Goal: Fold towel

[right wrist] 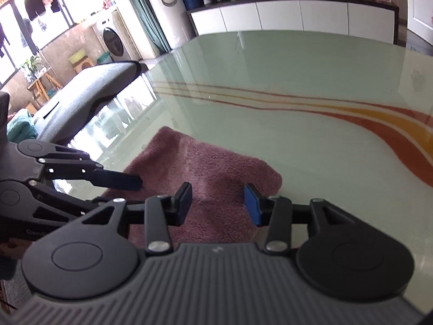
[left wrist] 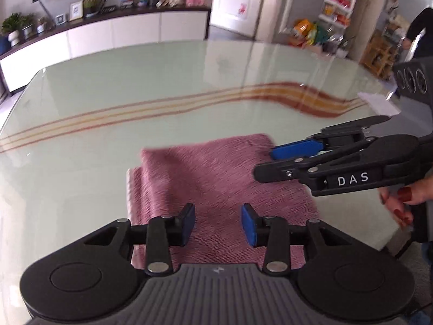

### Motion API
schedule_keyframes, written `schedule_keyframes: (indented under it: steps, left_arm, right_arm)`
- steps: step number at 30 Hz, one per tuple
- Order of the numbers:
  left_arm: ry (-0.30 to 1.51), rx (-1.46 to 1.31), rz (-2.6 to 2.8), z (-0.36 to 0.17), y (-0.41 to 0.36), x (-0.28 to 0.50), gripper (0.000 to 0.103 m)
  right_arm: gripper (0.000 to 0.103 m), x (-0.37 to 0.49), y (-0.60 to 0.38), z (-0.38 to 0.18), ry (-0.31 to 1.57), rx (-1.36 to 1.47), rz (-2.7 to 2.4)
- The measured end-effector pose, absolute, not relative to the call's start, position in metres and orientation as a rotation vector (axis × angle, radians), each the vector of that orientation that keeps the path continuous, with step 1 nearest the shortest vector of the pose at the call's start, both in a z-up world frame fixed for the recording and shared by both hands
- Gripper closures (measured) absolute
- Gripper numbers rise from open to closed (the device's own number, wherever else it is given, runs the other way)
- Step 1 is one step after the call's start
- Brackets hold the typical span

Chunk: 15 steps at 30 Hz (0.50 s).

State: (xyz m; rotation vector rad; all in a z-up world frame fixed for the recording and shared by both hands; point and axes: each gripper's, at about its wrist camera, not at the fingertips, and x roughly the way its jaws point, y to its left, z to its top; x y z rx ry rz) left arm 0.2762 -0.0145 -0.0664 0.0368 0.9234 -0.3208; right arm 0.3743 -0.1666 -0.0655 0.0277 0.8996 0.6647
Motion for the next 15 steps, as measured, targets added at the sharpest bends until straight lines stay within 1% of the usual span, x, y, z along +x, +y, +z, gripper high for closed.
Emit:
schedule_keyframes:
  steps: [6,11,12,13,14,15]
  left_arm:
    - [0.920,0.043,-0.288,-0.071,-0.016,0.282,0.062]
    - [0.912,0.064,-0.264,-0.066,-0.022,0.277,0.062]
    - [0.907,0.058,-0.262,-0.063,-0.021,0.271,0.060]
    - [0.903,0.052,-0.260,-0.060,-0.019,0.265,0.058]
    - [0.900,0.048,-0.259,-0.057,-0.017,0.260,0.054]
    - [0.899,0.045,-0.261,-0.055,-0.015,0.254,0.052]
  right_arm:
    - [0.061,0.393,-0.156,-0.070,0.894,0.037,0.651]
    - [0.059,0.387,-0.155,-0.064,0.871,0.020,0.639]
    - [0.056,0.381,-0.158,-0.060,0.864,0.026,0.630]
    - [0.050,0.373,-0.162,-0.057,0.858,0.030,0.621]
    - [0.048,0.364,-0.166,-0.053,0.853,0.030,0.622]
    - [0.047,0.357,-0.169,-0.051,0.852,0.027,0.627]
